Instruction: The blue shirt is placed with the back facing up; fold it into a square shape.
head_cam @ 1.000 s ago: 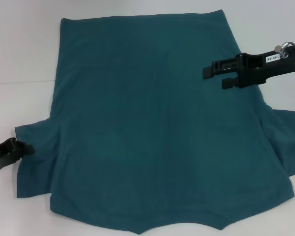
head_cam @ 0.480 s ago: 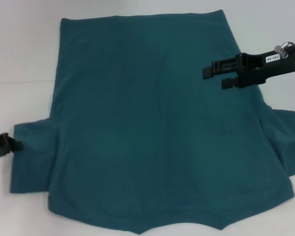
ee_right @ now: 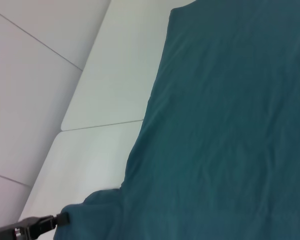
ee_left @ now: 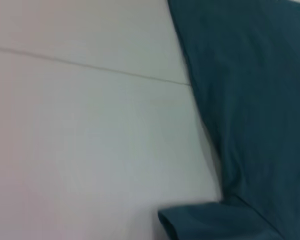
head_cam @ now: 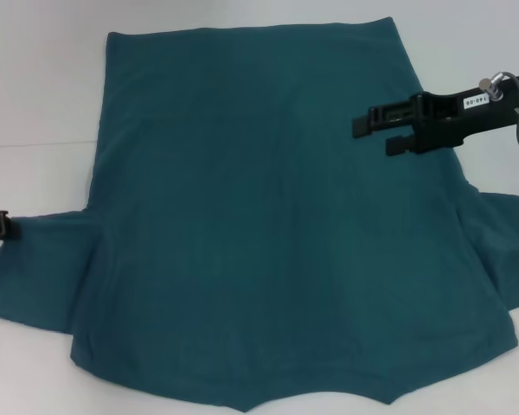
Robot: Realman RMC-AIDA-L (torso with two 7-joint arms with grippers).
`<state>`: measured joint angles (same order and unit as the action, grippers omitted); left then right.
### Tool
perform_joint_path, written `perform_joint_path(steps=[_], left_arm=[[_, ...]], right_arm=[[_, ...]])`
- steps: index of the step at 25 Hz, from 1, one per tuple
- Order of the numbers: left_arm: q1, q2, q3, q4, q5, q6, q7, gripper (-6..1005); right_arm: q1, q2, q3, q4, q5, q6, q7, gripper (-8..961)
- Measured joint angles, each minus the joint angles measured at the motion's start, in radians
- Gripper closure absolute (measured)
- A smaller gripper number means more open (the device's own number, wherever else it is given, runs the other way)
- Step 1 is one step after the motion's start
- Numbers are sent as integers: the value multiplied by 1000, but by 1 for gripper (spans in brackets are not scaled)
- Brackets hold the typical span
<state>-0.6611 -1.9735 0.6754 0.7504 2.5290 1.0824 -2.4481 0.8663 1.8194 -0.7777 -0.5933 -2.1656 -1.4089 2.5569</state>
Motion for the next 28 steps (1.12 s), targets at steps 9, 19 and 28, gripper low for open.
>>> perform_joint_path(steps=[9,19,28], left_arm=[[-30,5,24,66,117,26,-101,999],[-89,18,33,73,142,167,-177,999],[-153,4,59,74,143,238,-249,999]], right_arm=[[2,1,0,-1,0,7,0,38],[4,1,-2,-2,0,6,0,38],[7,3,-6,4,0,2,-2,38]])
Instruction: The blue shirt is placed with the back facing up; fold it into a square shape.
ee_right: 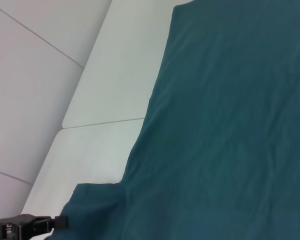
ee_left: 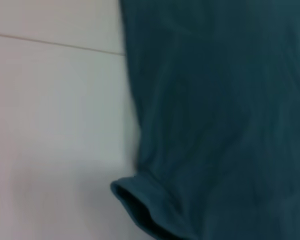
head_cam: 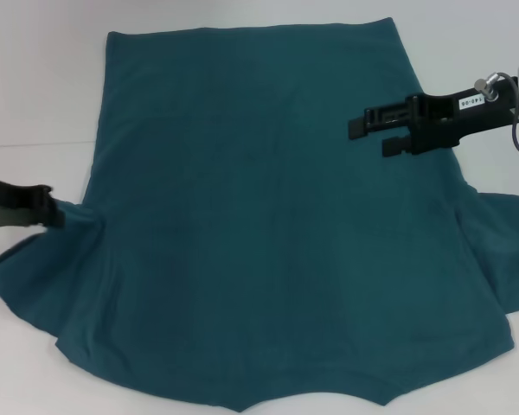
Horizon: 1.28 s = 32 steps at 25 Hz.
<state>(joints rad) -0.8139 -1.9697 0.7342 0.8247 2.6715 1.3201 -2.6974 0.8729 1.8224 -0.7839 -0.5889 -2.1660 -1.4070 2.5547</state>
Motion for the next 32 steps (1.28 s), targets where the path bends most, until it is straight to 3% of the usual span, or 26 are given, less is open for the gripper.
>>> perform_joint_path(steps=[11,17,32], left_arm=[[-77,-89,39,-17,-4,-43,-27,992],[-95,-111,38,-29,-9,-88,-47,982],[-139,-113,28,-201,-50,-272,-84,957]], right_arm=[[2,2,-1,3,0,6,-8,37],[3,3,-1,2,0,6,-8,37],[4,5,-1,1,0,6,-8,37]])
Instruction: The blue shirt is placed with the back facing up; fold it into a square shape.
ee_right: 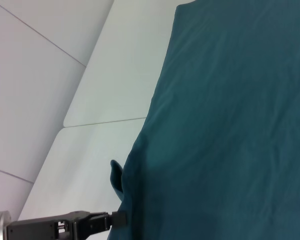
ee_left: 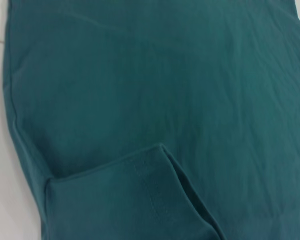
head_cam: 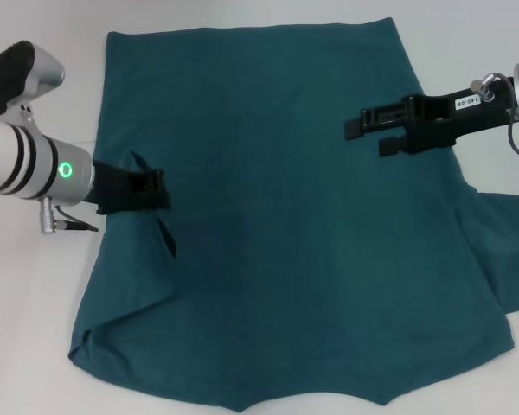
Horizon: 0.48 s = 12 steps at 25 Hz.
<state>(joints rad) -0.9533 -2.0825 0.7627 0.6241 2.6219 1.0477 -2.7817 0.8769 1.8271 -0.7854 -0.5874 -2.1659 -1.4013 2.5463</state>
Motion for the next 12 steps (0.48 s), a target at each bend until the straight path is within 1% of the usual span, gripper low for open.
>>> perform_joint_path(steps=[5,8,12], left_arm=[[13,-2,4,-5,-27,-27,11,949],[15,-1,7,1,-42,-1,54,944],[18,-9,5,16,-115,48,144,937]], right_arm=[[-10,0,0,1,0,1,-1,38],[-10,0,0,1,-1,4,-2,37],[-9,0,-1,1,-2,8,-3,37]])
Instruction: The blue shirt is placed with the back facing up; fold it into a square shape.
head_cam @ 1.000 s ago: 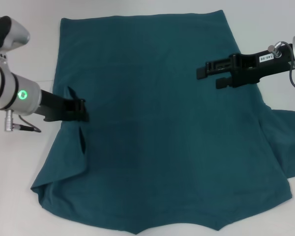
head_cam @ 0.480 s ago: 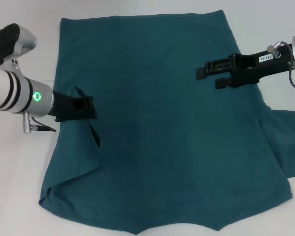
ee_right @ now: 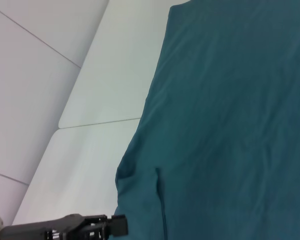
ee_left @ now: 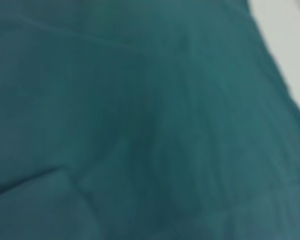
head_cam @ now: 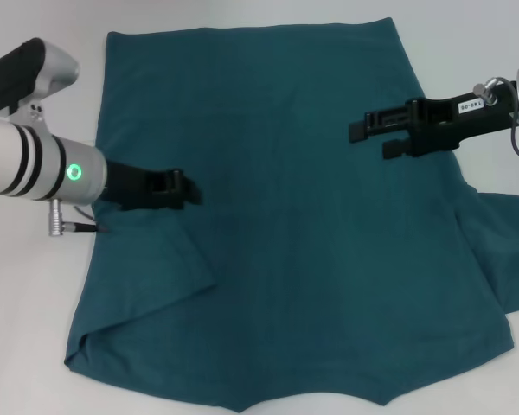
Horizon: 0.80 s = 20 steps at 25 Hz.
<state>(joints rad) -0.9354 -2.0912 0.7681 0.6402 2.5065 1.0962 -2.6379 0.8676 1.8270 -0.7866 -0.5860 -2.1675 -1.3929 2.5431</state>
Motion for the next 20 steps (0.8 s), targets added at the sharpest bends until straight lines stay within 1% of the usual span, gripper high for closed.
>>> perform_joint_path(steps=[2,4,7,10,13,15,16,17,19,20], left_arm=[[13,-1,-2,4,-48,16,30,863],[38,5,-3,14,-93,30,41,789],[99,19,-3,54,-151,80,44,662],[186,31,-4,115,-203,186,74,526],[248,39,-5,145,-251,296,144,401],[305,46,-7,157,-308,413,269,318],[323,45,-10,162,-327,455,332,276],[345,41,-16,169,-345,498,406,274],[390,18,-28,199,-367,564,568,269],[411,-3,-30,217,-375,587,643,267]], right_arm=[[2,1,-5,0,0,1,0,38],[2,3,-11,-3,0,1,0,38],[-1,4,-16,-6,0,1,-9,38],[-1,4,-23,-7,-5,-2,-33,38],[-1,5,-26,-8,-15,-10,-56,38],[-2,5,-28,-9,-20,-11,-64,38],[-1,5,-28,-9,-24,-12,-66,38],[-1,5,-28,-9,-27,-12,-68,38],[-1,5,-29,-9,-31,-12,-75,38],[0,5,-29,-9,-31,-12,-80,38]])
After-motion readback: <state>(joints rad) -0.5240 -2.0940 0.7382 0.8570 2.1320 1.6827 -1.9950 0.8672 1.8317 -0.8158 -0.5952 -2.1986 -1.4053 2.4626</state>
